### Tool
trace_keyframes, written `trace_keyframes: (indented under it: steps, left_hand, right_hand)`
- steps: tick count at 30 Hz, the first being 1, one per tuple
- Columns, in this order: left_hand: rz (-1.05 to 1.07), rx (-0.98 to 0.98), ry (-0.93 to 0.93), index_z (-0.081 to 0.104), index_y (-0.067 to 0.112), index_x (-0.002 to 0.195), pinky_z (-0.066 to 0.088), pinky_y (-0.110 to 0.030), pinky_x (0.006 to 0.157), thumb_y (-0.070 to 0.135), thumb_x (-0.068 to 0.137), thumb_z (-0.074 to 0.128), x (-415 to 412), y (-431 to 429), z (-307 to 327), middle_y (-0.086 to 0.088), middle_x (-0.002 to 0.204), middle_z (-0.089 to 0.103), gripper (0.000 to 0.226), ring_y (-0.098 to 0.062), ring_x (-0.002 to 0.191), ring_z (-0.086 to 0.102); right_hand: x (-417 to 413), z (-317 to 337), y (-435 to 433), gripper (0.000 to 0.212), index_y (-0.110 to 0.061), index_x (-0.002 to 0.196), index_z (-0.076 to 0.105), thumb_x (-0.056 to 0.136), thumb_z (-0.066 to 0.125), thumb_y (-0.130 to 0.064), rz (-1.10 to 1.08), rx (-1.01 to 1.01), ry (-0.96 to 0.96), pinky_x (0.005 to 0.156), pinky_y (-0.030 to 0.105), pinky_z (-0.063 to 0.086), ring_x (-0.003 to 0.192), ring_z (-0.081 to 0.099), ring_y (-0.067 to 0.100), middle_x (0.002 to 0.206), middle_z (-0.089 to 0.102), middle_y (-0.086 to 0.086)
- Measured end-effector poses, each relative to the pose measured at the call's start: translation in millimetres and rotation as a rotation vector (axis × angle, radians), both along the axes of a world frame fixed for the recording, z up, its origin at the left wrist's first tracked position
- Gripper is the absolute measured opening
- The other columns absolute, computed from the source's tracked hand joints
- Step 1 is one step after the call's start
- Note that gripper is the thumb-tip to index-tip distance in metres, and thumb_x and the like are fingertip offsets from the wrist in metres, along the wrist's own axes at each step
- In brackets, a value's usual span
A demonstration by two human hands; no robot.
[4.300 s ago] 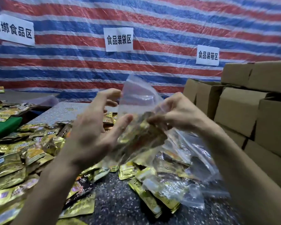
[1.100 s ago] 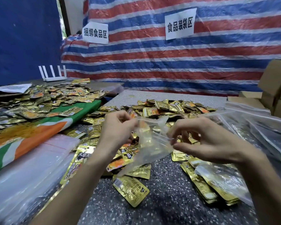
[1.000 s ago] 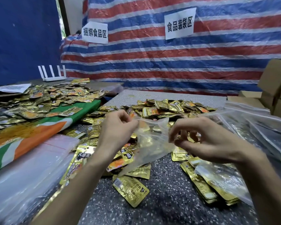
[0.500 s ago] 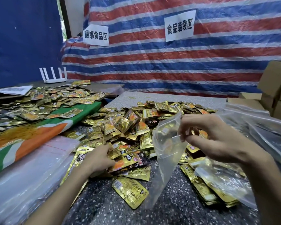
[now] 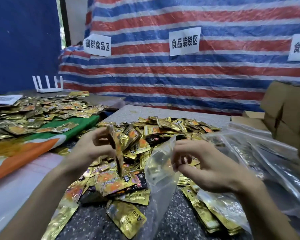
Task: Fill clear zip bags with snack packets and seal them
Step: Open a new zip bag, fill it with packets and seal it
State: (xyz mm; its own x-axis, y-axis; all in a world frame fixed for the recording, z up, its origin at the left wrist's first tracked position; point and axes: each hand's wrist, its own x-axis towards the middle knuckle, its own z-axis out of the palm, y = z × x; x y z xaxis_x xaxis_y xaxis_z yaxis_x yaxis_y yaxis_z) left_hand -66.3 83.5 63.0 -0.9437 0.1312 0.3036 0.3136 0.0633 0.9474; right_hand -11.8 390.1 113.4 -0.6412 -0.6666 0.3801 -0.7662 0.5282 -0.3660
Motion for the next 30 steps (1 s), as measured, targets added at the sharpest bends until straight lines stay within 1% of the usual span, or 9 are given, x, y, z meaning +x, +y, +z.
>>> trace_keyframes:
  steps: [3, 5, 9, 13, 17, 19, 24, 27, 30]
  left_hand:
    - [-0.208, 0.253, 0.142, 0.070, 0.019, 0.116, 0.057, -0.025, 0.079, 0.005, 0.047, 0.082, 23.2, 20.3, 27.6, -0.011, 0.108, 0.072, 0.072, -0.022, 0.096, 0.070]
    - [-0.277, 0.311, 0.226, 0.066, 0.014, 0.119, 0.056, -0.025, 0.082, -0.002, 0.049, 0.079, 34.5, 31.6, 40.5, -0.013, 0.110, 0.070, 0.073, -0.024, 0.099, 0.069]
    - [-0.306, 0.355, 0.300, 0.061, 0.009, 0.117, 0.056, -0.028, 0.087, 0.007, 0.057, 0.072, 46.2, 46.2, 55.0, -0.012, 0.107, 0.069, 0.061, -0.026, 0.100, 0.067]
    - [-0.324, 0.304, 0.251, 0.059, 0.008, 0.123, 0.055, -0.035, 0.094, 0.006, 0.056, 0.076, 48.1, 58.9, 54.9, -0.023, 0.118, 0.064, 0.069, -0.031, 0.107, 0.064]
    - [-0.260, 0.137, 0.192, 0.064, 0.021, 0.120, 0.043, -0.047, 0.105, 0.013, 0.051, 0.084, 46.0, 73.9, 43.0, -0.008, 0.115, 0.069, 0.073, -0.023, 0.112, 0.064]
    - [-0.259, 0.044, 0.157, 0.066, 0.028, 0.119, 0.041, -0.049, 0.107, 0.016, 0.051, 0.089, 44.2, 80.0, 36.9, 0.000, 0.120, 0.069, 0.073, -0.021, 0.119, 0.061]
    - [-0.354, 0.049, 0.109, 0.061, 0.024, 0.130, 0.051, -0.041, 0.100, 0.002, 0.056, 0.089, 37.9, 83.3, 32.7, -0.002, 0.133, 0.062, 0.082, -0.027, 0.124, 0.059]
    - [-0.398, 0.131, 0.098, 0.061, 0.013, 0.129, 0.054, -0.036, 0.095, -0.014, 0.061, 0.079, 33.5, 82.7, 33.0, -0.007, 0.134, 0.061, 0.075, -0.030, 0.123, 0.060]
    - [-0.396, 0.193, 0.102, 0.061, 0.011, 0.127, 0.055, -0.034, 0.093, -0.004, 0.073, 0.074, 31.6, 84.5, 32.6, -0.007, 0.132, 0.062, 0.057, -0.030, 0.119, 0.063]
  right_hand:
    - [0.1, -2.0, -1.6, 0.009, -0.020, 0.077, 0.062, 0.078, 0.053, -0.018, 0.007, 0.011, -0.023, 0.069, 0.028, 0.049, 0.082, 0.057, 0.012, 0.081, 0.057, -0.013]
    - [0.8, -2.0, -2.0, 0.009, -0.018, 0.077, 0.062, 0.078, 0.054, -0.015, 0.024, 0.013, -0.036, 0.070, 0.023, 0.047, 0.082, 0.057, 0.012, 0.080, 0.056, -0.014]
    - [2.8, -1.0, -2.4, 0.011, -0.017, 0.077, 0.065, 0.080, 0.056, -0.010, 0.050, 0.002, -0.053, 0.072, 0.017, 0.044, 0.083, 0.058, 0.011, 0.082, 0.057, -0.015]
    - [5.1, 0.6, -3.1, 0.011, -0.014, 0.080, 0.065, 0.084, 0.062, -0.005, 0.112, -0.080, -0.044, 0.075, 0.021, 0.045, 0.085, 0.060, 0.014, 0.087, 0.060, -0.010]
    - [7.3, 2.4, -3.6, 0.005, -0.007, 0.086, 0.068, 0.086, 0.066, -0.002, 0.140, -0.242, -0.001, 0.076, 0.032, 0.052, 0.087, 0.063, 0.021, 0.090, 0.063, 0.000]
    - [7.4, 3.3, -4.1, 0.008, -0.005, 0.088, 0.070, 0.086, 0.066, 0.001, 0.159, -0.285, 0.023, 0.077, 0.030, 0.053, 0.088, 0.064, 0.020, 0.092, 0.065, 0.001]
    - [2.5, 2.2, 1.2, 0.005, -0.007, 0.085, 0.069, 0.085, 0.064, -0.005, 0.071, -0.258, 0.056, 0.075, 0.030, 0.051, 0.085, 0.062, 0.019, 0.088, 0.064, 0.001]
    - [-1.0, 2.5, 5.0, 0.006, -0.004, 0.081, 0.066, 0.083, 0.062, -0.007, 0.028, -0.270, 0.075, 0.071, 0.028, 0.047, 0.079, 0.060, 0.019, 0.082, 0.062, 0.000]
    - [-3.2, 2.8, 8.6, 0.006, -0.005, 0.078, 0.064, 0.081, 0.060, -0.009, -0.002, -0.249, 0.083, 0.070, 0.025, 0.046, 0.079, 0.059, 0.016, 0.080, 0.061, -0.002]
